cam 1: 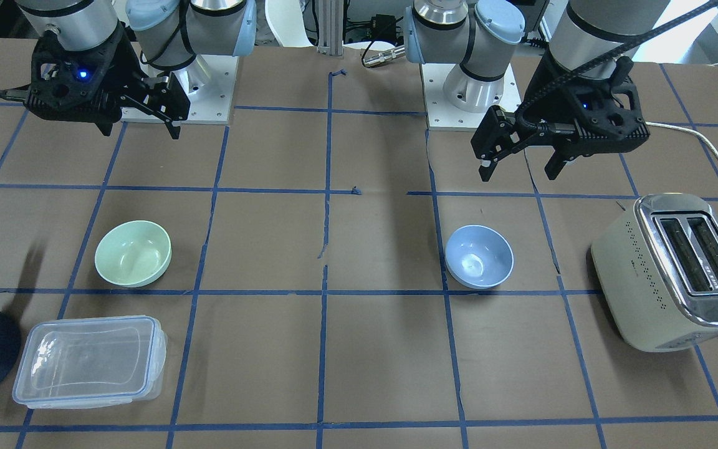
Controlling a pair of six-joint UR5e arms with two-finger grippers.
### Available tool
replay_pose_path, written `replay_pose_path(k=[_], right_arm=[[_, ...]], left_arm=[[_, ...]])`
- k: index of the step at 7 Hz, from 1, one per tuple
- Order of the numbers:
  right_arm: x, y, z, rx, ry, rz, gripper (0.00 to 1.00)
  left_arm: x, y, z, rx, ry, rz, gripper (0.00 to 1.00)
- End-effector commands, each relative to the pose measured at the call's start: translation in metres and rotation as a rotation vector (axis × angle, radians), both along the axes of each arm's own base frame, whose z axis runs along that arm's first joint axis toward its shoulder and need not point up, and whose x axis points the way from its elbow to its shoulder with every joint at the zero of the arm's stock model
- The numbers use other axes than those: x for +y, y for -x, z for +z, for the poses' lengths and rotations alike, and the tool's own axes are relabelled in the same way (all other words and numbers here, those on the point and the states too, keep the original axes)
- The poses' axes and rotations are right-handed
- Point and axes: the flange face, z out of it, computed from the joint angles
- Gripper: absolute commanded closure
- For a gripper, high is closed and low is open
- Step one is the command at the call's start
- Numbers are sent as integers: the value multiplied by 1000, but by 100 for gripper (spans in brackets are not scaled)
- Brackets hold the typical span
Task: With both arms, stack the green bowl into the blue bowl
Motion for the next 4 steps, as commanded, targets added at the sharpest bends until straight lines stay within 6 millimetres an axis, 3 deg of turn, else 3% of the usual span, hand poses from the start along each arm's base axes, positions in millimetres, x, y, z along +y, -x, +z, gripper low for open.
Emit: replay_pose_path(k=[1,4], right_arm=[[1,-1,-2,-1,-4,-2,0],[2,-1,-5,0,-10,-2,0]], left_arm=[[-4,2,0,-3,23,-34,0],[-2,6,-1,-3,18,-42,0]])
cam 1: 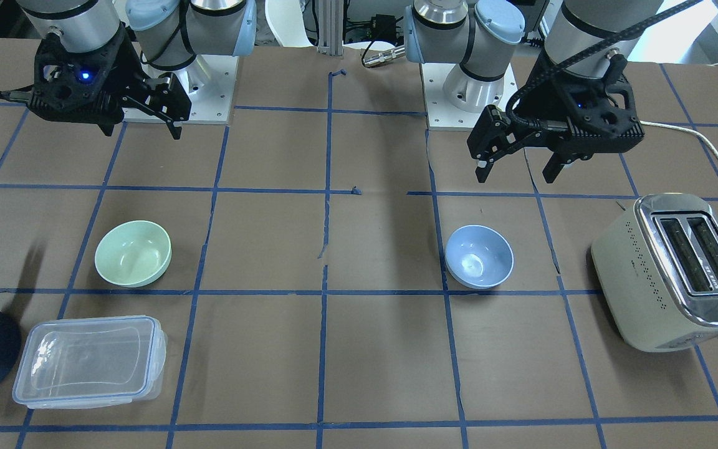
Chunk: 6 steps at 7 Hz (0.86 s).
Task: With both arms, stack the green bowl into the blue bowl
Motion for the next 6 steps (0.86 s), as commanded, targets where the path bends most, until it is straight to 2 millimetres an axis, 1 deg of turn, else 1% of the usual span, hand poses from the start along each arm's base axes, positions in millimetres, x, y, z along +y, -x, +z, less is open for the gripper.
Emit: replay_pose_path(k=[1,3,6], right_arm=[[1,0,-4,1,-8,0,0],[2,0,-8,1,-16,2,0],[4,0,-6,1,-10,0,0]], left_arm=[[-1,1,-3,0,-7,-5,0],[0,0,-5,-6,-26,-3,0],[2,1,-5,-3,-31,-8,0]])
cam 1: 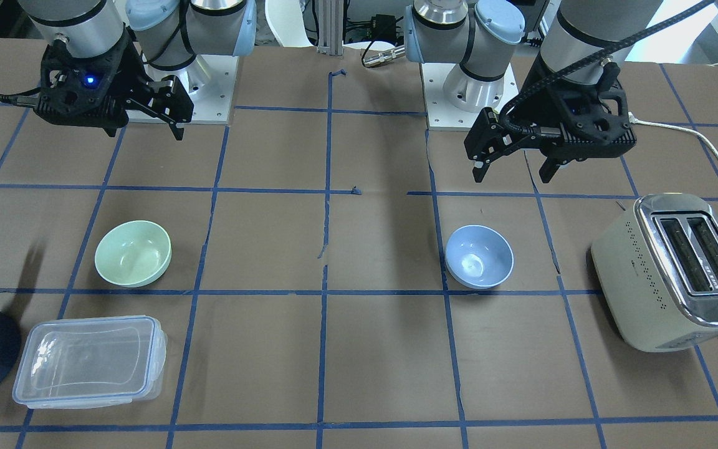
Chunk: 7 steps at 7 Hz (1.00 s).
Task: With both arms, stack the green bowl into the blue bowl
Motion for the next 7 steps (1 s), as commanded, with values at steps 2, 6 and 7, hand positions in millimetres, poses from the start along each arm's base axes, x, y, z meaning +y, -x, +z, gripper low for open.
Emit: replay_pose_path(k=[2,6,7], right_arm=[[1,0,1,-1,4,-1,0],[-14,10,-57,-4,-92,-19,0],[-28,23,-71,-5,-22,-36,0]], left_arm=[[1,-1,0,1,-1,-8,0],[6,-87,-136,17,-107,-76,0],[16,-102,-185,20,-108,-101,0]])
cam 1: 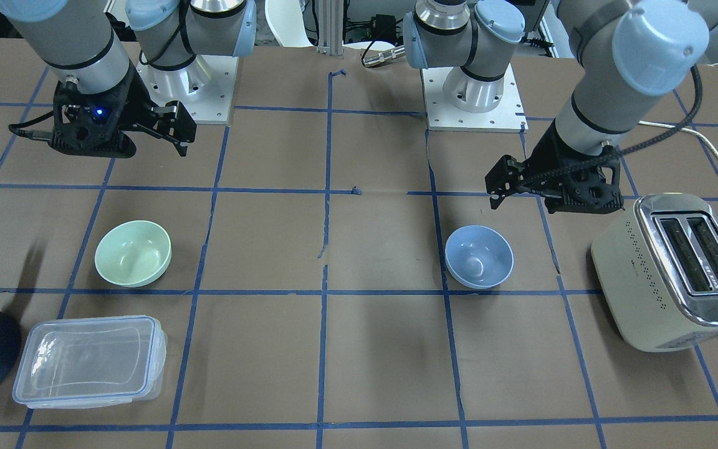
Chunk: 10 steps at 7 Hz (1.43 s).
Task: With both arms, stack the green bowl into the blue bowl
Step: 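Lower left gripper onto blue bowl while right lowers onto green bowl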
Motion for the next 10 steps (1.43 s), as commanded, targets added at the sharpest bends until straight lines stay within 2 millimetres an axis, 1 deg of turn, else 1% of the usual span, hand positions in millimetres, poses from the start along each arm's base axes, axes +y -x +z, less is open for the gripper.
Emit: replay_pose_path(k=[1,2,3,4,5,6,7,8,9,10], right_arm=[[-23,22,-40,-3,64,-24,0],[-35,25,-68,-2,72,-24,0],[-40,28,-98,19,81,1,0],[-42,28,-131,26,104,15,0],[-39,29,-162,28,139,15,0],[-41,30,-188,31,177,17,0],[-43,30,-201,34,187,17,0],[-43,32,-203,48,184,44,0],[-44,33,-211,57,174,53,0],[-41,33,-223,55,151,47,0]], left_arm=[[18,-24,-96,-2,28,-15,0],[20,-26,-128,-5,42,-12,0],[20,-28,-149,1,11,-10,2],[18,-31,-166,-2,-26,-13,23],[17,-32,-176,2,-44,-4,40],[15,-31,-177,7,-39,-17,99],[13,-31,-176,8,-34,-6,100],[7,-18,-157,42,7,-14,100],[-3,-9,-150,108,14,17,100],[-15,10,-144,135,26,59,100]])
